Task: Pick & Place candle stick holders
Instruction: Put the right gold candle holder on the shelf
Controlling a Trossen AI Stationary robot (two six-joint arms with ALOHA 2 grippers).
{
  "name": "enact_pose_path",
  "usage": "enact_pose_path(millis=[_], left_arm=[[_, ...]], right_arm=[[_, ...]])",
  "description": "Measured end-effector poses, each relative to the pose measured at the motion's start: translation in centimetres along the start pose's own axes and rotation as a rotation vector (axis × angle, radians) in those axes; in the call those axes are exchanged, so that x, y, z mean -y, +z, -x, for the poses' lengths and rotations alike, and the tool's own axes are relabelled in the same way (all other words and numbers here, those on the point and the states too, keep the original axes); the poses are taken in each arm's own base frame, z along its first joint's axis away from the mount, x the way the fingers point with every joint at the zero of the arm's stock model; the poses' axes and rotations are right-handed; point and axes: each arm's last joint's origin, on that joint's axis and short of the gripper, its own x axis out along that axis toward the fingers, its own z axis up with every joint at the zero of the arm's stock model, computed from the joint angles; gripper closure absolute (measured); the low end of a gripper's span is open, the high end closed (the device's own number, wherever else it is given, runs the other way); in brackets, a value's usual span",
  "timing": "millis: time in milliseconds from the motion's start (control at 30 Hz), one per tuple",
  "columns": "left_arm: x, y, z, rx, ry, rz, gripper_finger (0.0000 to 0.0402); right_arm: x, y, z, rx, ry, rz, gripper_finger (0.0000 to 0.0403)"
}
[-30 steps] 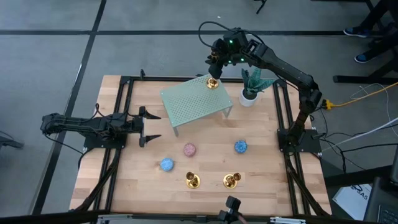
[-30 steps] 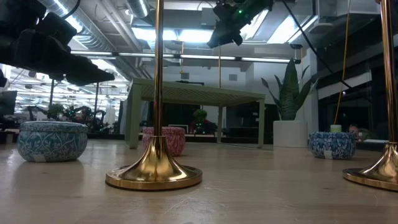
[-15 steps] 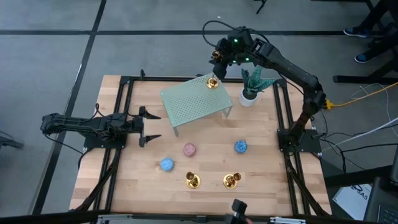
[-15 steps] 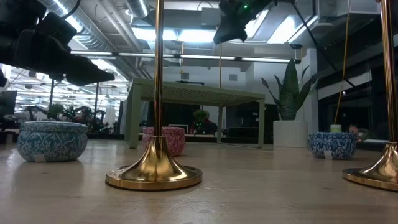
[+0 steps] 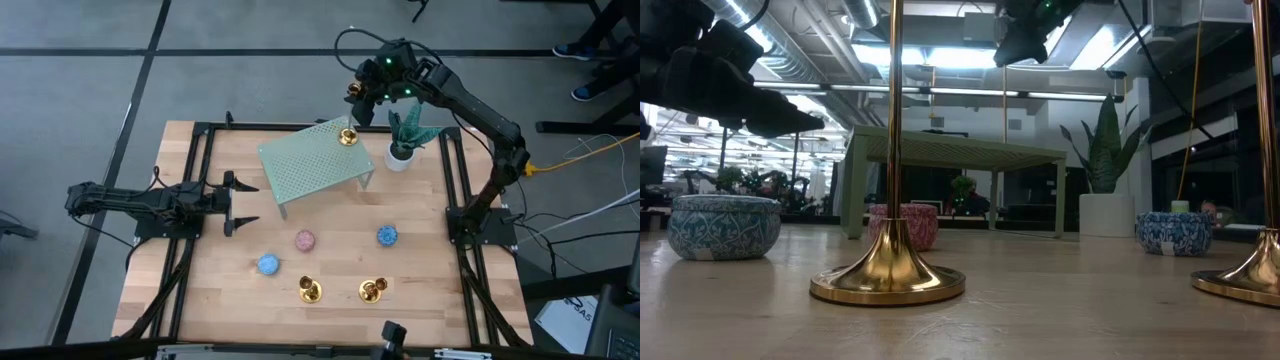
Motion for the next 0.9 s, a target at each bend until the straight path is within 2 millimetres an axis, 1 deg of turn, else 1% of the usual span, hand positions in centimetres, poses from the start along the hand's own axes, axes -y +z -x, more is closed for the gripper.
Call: enact_pose_path(millis=[333, 533, 733, 900], left_arm=[[0.0, 0.0, 0.0, 0.0, 0.0, 0.0, 0.0001], [0.0, -0.01, 0.0, 0.0, 0.0, 0.0, 0.0001], [0.0, 0.0, 0.0, 0.0, 0.0, 0.0, 0.0002], [0.0, 0.0, 0.0, 0.0, 0.0, 0.0, 0.0002]], right_arm=[[-0.03, -0.06, -0.01, -0.007, -0.002, 0.023, 0.0287], [-0.03, -0.01, -0.01, -0.003, -0.004, 0.029, 0.0305], [0.02, 0.2, 0.0, 0.019, -0.011, 0.028, 0.0304], [0.08, 0.6, 0.01, 0.059, -0.018, 0.029, 0.0295]])
